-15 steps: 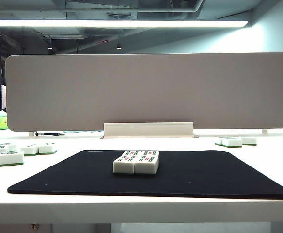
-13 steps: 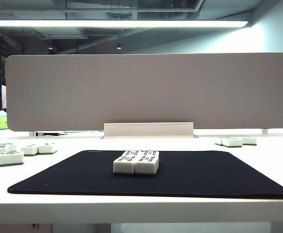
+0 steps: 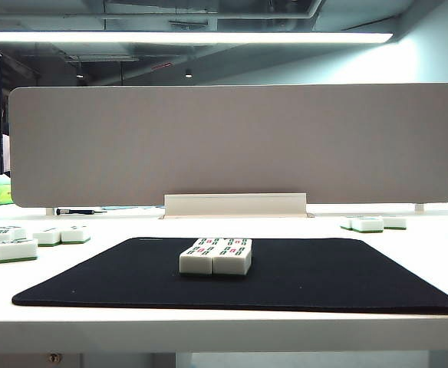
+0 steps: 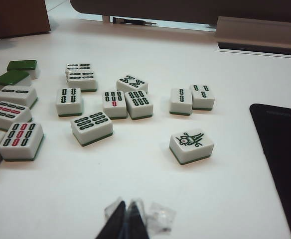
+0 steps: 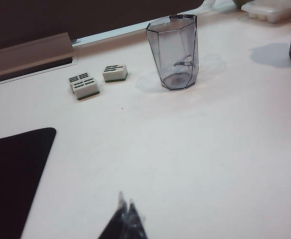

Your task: Arrange four mahjong tiles into a neat stack, creating two layers of paired tiles.

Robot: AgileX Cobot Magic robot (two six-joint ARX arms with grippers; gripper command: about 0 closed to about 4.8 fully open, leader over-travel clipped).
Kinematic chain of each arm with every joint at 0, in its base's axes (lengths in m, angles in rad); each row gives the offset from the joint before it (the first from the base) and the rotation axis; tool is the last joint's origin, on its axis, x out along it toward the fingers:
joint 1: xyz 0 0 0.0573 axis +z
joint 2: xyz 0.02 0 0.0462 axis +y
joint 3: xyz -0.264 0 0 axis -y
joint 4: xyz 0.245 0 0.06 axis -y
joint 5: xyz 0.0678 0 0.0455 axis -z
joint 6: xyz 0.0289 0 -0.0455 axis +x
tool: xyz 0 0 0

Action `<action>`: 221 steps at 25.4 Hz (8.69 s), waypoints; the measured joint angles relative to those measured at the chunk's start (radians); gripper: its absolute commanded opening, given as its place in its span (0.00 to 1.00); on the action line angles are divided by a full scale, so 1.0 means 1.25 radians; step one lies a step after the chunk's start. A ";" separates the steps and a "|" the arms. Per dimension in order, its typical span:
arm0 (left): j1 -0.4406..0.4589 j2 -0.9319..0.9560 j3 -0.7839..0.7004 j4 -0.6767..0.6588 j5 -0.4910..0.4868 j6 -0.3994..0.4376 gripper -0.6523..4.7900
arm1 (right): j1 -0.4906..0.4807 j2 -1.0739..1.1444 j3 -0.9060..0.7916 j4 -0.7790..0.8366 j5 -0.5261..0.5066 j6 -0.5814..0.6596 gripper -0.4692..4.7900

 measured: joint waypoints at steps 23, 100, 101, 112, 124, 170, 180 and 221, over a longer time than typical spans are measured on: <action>0.000 0.000 0.000 0.000 -0.001 0.000 0.11 | 0.000 0.001 0.473 -0.376 -0.201 0.000 0.09; -0.498 1.121 0.971 -0.381 0.158 -0.141 0.11 | 0.000 0.004 0.765 -0.878 -0.620 -0.003 0.09; -0.505 1.142 0.987 -0.383 0.157 -0.142 0.11 | 0.000 0.004 0.765 -0.877 -0.620 -0.003 0.09; -0.536 1.393 1.220 -0.638 0.138 -0.155 0.11 | 0.000 0.004 0.765 -0.878 -0.620 -0.003 0.09; -0.581 1.511 1.266 -0.643 0.112 -0.234 0.95 | 0.000 0.004 0.765 -0.877 -0.620 -0.003 0.09; -0.655 1.542 1.268 -0.608 0.044 -0.362 0.55 | 0.000 0.004 0.765 -0.877 -0.605 -0.027 0.09; -0.598 1.572 1.367 -0.549 0.000 -0.321 0.55 | 0.000 0.004 0.765 -0.877 -0.584 -0.027 0.09; -0.591 1.662 1.398 -0.613 0.034 -0.321 0.81 | 0.000 0.004 0.746 -0.881 -0.557 -0.027 0.09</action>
